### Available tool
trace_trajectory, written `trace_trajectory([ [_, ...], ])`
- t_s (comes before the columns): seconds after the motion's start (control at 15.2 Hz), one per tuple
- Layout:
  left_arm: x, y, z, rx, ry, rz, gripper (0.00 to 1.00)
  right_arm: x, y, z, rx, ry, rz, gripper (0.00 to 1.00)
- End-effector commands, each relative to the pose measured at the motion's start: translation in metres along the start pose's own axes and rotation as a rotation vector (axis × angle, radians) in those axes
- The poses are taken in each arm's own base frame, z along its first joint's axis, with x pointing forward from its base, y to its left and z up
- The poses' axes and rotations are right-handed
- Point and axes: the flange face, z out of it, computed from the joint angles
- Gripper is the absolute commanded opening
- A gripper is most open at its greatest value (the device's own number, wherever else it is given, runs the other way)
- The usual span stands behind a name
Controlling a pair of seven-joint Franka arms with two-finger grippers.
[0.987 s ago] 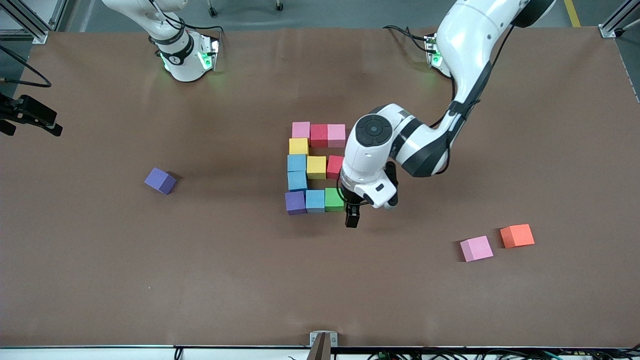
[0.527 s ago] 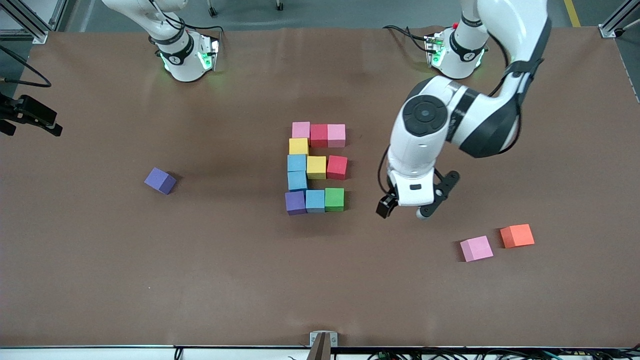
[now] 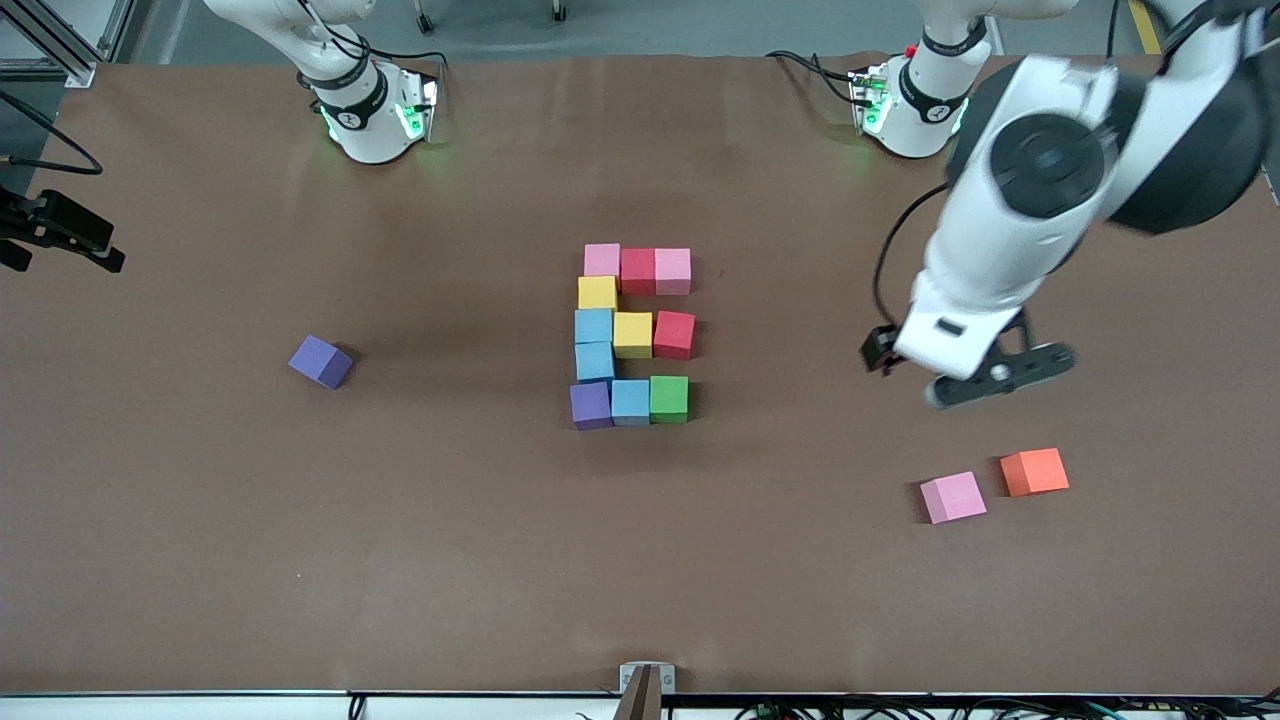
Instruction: Arrange 11 blocks into digit 3
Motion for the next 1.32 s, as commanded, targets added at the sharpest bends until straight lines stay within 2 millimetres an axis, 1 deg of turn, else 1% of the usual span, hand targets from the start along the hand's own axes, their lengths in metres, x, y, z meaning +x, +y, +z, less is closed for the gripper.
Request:
trace_trajectory([
  [0.0,-0.013,-0.045,-0.044,-0.014,0.013,0.093,1.00,0.001,0.002,-0.003,-0.018,0.004,0.015,1.00],
  [0.07,-0.014,-0.055,-0.049,-0.019,0.006,0.178,1.00,0.001,0.001,-0.003,-0.018,0.004,0.013,1.00],
  [0.13,-0.016,-0.072,-0.054,-0.015,-0.008,0.251,1.00,0.001,0.002,-0.003,-0.018,0.006,0.014,1.00],
  [0.2,-0.018,-0.094,-0.056,-0.001,-0.040,0.292,1.00,0.000,0.002,-0.004,-0.018,0.007,0.015,1.00],
  [0.26,-0.024,-0.109,-0.052,0.002,-0.067,0.318,1.00,0.000,0.001,-0.004,-0.018,0.009,0.013,1.00],
  [0.33,-0.027,-0.126,-0.048,-0.024,-0.085,0.315,1.00,0.001,0.001,-0.003,-0.018,0.006,0.013,1.00],
  [0.39,-0.026,-0.152,-0.046,-0.067,-0.100,0.295,1.00,0.001,0.002,-0.003,-0.018,0.004,0.014,1.00],
  [0.46,-0.028,-0.170,-0.047,-0.102,-0.106,0.275,1.00,0.001,0.001,-0.003,-0.018,0.004,0.013,1.00],
  [0.53,-0.036,-0.174,-0.046,-0.108,-0.111,0.270,1.00,0.001,0.002,-0.003,-0.018,0.004,0.014,1.00],
  [0.72,-0.066,-0.175,-0.042,-0.106,-0.063,0.240,1.00,0.001,0.001,-0.003,-0.018,0.004,0.013,1.00],
  [0.79,-0.070,-0.176,-0.041,-0.099,-0.057,0.238,1.00,0.000,0.001,-0.004,-0.018,0.007,0.013,1.00],
  [0.86,-0.069,-0.177,-0.042,-0.095,-0.053,0.237,1.00,0.001,0.001,-0.003,-0.018,0.004,0.013,1.00],
  [0.92,-0.067,-0.183,-0.044,-0.097,-0.050,0.226,1.00,0.001,0.001,-0.003,-0.018,0.006,0.013,1.00],
  [0.99,-0.064,-0.187,-0.051,-0.099,-0.041,0.220,1.00,0.001,0.001,-0.003,-0.018,0.006,0.013,1.00],
  [1.18,-0.062,-0.189,-0.062,-0.105,-0.022,0.188,1.00,0.000,0.001,-0.004,-0.018,0.007,0.013,1.00],
  [1.25,-0.061,-0.189,-0.062,-0.106,-0.022,0.165,1.00,0.000,0.001,-0.004,-0.018,0.007,0.013,1.00],
])
